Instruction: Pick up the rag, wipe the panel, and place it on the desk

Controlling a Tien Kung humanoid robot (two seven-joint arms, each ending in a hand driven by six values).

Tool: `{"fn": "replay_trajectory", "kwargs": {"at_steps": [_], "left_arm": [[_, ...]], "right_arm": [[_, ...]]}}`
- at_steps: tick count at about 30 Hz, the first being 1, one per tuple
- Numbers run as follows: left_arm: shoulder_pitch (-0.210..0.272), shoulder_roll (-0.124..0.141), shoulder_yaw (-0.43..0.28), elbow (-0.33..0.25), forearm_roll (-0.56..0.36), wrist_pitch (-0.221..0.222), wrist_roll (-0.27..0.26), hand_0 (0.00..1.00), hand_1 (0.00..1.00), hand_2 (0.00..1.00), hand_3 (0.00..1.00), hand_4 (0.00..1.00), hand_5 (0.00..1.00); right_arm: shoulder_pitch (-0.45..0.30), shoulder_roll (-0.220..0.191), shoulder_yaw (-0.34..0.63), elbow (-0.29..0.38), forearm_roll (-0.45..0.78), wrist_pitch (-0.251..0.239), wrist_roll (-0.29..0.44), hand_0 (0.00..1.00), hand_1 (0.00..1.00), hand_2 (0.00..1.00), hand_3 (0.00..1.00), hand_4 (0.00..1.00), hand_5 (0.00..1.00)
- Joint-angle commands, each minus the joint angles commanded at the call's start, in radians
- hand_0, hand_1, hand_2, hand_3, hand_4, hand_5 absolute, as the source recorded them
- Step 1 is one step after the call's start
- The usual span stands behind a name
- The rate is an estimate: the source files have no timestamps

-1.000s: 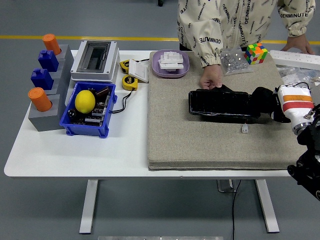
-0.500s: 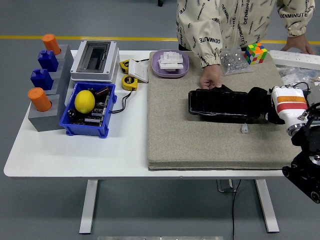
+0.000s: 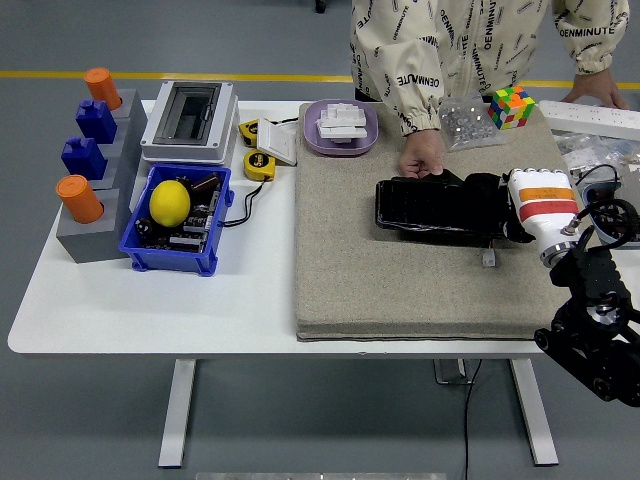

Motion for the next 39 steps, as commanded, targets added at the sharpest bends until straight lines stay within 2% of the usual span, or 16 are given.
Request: {"fn": "replay_trajectory", "kwargs": {"at_steps": [15, 29, 39], "left_arm": [[-0.005, 0.0, -0.004, 0.0, -0.001, 0.0, 0.0, 0.604, 0.636, 0.637, 0.562, 0.631, 0.447], [-0.009, -0.001, -0.002, 0.0, -0.001, 0.0, 0.0, 0.604, 0.636, 0.637, 0.562, 0.631, 0.447], [-0.007, -0.001, -0.004, 0.001, -0.001, 0.0, 0.001, 0.604, 0.635, 0.636, 0.562, 0.631, 0.446]], "right_arm": [[0.075, 0.078, -0.076, 0.019, 0.007, 0.0, -0.003, 0.278, 0.358, 0.373, 0.376, 0.914, 0.086], [0.115, 0.159, -0.143, 0.026, 0.016, -0.002, -0.003, 0.278, 0.358, 0.373, 0.375, 0.913, 0.087], [0.133, 0.201, -0.196, 0.031, 0.025, -0.002, -0.003, 0.279, 0.358, 0.373, 0.376, 0.913, 0.086]]}}
